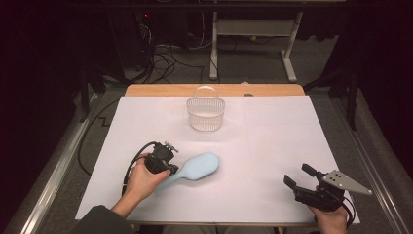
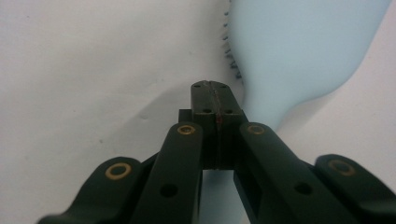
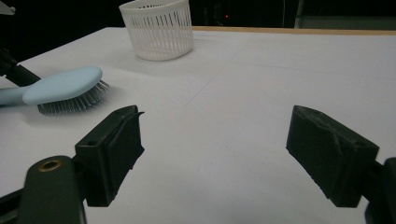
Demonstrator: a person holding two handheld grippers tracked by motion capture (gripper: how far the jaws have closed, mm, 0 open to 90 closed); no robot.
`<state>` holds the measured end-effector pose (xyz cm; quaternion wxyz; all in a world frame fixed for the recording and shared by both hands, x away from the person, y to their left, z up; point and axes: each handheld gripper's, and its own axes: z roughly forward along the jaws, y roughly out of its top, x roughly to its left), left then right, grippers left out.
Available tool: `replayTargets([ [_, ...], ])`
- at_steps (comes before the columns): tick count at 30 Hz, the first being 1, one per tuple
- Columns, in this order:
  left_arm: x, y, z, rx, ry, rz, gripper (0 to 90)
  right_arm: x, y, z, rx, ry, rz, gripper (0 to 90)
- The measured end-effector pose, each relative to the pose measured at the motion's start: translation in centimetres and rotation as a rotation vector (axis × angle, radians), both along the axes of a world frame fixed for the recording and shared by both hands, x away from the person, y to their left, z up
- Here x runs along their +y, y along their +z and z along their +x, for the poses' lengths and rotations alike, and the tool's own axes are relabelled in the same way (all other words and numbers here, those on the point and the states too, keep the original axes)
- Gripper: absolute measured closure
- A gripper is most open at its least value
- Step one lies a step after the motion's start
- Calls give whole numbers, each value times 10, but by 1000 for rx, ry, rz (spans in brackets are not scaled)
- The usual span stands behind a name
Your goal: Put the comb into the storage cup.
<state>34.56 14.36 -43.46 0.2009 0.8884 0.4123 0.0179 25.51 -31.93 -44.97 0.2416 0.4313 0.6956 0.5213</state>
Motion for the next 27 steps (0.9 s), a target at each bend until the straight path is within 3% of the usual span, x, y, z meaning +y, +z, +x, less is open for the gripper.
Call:
replayTargets([
  [27,-2,-4,-19,23,1,-49,898,0,0,0,1,-1,0,186],
])
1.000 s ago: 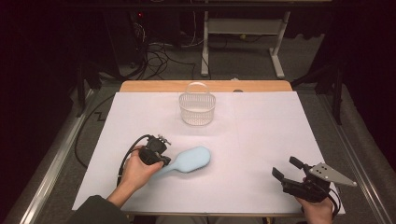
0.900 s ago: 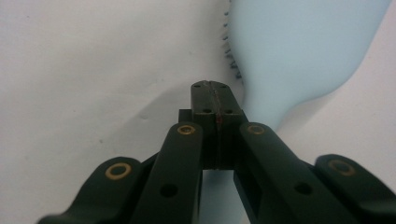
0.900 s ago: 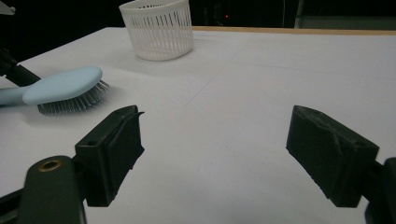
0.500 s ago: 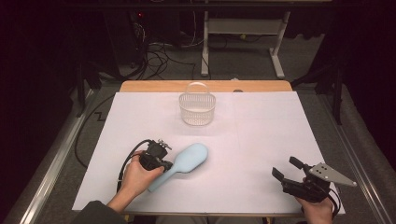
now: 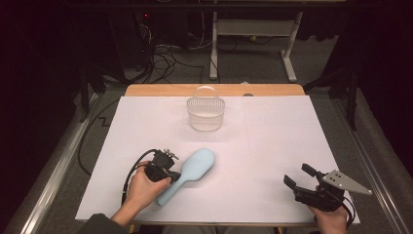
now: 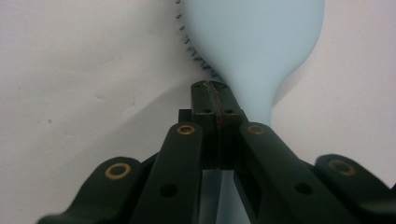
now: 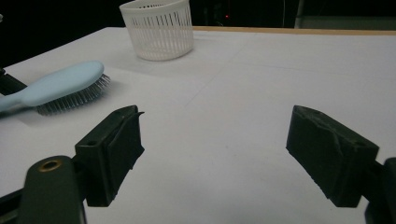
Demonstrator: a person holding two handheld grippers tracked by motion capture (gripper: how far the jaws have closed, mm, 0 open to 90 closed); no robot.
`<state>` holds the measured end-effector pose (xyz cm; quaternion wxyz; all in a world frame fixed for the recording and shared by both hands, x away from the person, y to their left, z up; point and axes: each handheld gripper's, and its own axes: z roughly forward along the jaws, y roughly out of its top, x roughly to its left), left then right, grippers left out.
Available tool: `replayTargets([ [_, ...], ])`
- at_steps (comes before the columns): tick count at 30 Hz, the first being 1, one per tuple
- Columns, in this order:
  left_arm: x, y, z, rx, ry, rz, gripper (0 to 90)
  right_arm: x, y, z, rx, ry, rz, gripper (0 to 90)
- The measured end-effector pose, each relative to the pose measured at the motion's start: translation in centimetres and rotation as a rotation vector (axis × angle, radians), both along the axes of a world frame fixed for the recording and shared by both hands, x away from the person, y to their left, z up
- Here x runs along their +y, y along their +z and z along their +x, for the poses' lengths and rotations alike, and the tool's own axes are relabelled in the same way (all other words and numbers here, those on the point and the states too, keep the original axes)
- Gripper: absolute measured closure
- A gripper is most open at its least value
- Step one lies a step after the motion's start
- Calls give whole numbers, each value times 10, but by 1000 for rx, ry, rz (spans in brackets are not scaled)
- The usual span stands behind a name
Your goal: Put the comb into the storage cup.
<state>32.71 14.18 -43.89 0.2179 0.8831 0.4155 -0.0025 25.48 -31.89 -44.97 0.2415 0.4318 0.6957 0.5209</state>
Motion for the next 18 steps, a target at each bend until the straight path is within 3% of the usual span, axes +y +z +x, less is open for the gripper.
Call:
replayTargets([
  [5,4,-1,1,-5,9,-8,842,0,0,0,0,1,1,186],
  [18,12,4,-2,-63,52,9,516,0,0,0,6,1,1,187],
])
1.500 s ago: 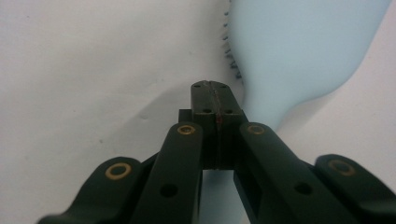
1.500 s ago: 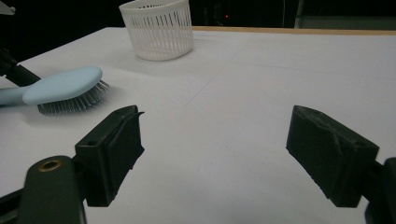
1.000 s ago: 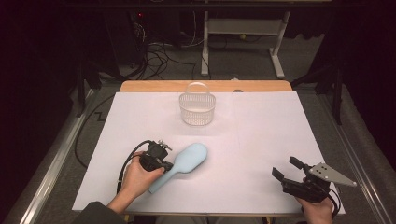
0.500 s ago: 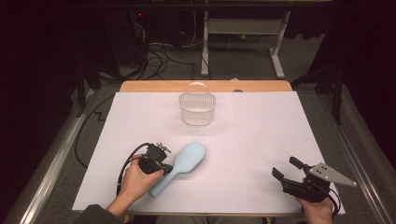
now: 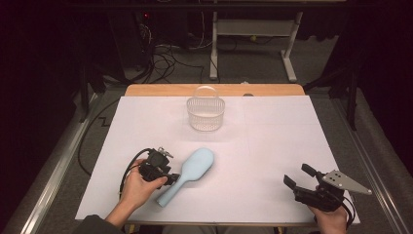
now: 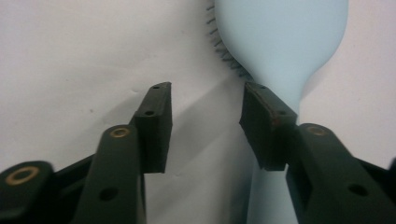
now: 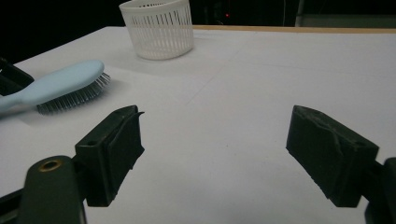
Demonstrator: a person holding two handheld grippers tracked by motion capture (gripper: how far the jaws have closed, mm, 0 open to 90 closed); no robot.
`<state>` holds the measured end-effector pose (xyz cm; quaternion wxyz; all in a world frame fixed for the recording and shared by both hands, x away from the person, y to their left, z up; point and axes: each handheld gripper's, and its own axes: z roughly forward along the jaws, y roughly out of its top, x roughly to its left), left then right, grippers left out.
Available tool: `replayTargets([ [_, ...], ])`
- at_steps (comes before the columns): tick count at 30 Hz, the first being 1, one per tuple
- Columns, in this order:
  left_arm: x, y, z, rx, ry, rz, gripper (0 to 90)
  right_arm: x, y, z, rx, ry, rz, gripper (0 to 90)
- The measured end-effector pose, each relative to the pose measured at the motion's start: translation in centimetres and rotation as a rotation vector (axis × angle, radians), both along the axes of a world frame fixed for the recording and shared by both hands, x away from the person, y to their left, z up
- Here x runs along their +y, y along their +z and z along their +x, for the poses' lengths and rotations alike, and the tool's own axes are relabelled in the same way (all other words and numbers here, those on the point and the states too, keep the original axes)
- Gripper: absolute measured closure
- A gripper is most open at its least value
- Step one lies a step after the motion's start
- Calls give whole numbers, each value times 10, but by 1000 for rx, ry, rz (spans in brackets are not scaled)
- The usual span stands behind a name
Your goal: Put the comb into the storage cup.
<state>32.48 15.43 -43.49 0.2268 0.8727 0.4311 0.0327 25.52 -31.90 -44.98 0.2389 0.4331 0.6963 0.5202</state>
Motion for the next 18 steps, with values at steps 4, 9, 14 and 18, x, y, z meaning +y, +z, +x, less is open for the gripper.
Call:
replayTargets([
  [4,3,3,-2,-2,25,-37,478,0,0,0,0,0,0,187],
  [9,6,8,-4,-5,31,-72,453,0,0,0,0,1,0,188],
  [14,5,12,-10,-8,0,-105,449,0,0,0,1,2,-2,188],
  [18,-1,11,-13,9,-18,-96,407,0,0,0,-1,2,1,188],
])
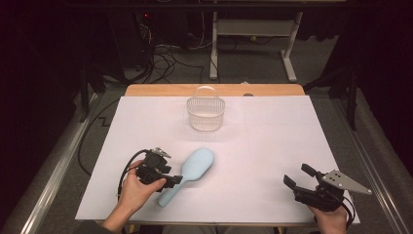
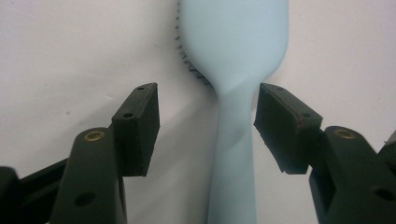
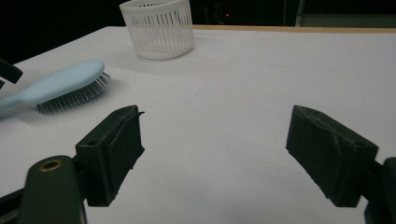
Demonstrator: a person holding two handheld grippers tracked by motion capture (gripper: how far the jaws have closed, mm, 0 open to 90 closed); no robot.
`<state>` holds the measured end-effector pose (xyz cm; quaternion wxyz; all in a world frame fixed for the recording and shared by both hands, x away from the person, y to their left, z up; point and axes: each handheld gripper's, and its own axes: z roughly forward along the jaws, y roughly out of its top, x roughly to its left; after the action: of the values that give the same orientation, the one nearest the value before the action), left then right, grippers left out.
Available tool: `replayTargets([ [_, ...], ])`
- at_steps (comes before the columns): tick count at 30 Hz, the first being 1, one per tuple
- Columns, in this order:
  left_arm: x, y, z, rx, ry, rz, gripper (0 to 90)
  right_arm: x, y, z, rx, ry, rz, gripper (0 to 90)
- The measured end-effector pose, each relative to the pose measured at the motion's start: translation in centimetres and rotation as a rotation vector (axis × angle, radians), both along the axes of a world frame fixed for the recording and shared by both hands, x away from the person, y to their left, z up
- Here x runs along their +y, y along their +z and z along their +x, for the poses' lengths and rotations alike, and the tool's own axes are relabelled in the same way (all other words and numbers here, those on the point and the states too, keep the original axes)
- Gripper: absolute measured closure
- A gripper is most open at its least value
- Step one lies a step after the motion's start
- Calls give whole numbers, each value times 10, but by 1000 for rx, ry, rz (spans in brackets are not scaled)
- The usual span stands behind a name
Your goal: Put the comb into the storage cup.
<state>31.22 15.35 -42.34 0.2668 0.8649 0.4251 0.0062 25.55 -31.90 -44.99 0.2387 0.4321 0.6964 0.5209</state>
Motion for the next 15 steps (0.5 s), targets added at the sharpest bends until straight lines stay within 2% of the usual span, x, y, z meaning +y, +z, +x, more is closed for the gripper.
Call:
replayTargets([
  [4,-6,0,-3,-16,-8,9,402,0,0,0,1,0,0,189],
  [6,-9,-1,-4,-18,-21,27,390,0,0,0,1,1,0,188],
  [11,-20,-6,-6,-3,-45,63,335,0,0,0,1,1,2,188],
  [15,-26,-10,-6,-4,-55,88,337,0,0,0,1,2,1,188],
])
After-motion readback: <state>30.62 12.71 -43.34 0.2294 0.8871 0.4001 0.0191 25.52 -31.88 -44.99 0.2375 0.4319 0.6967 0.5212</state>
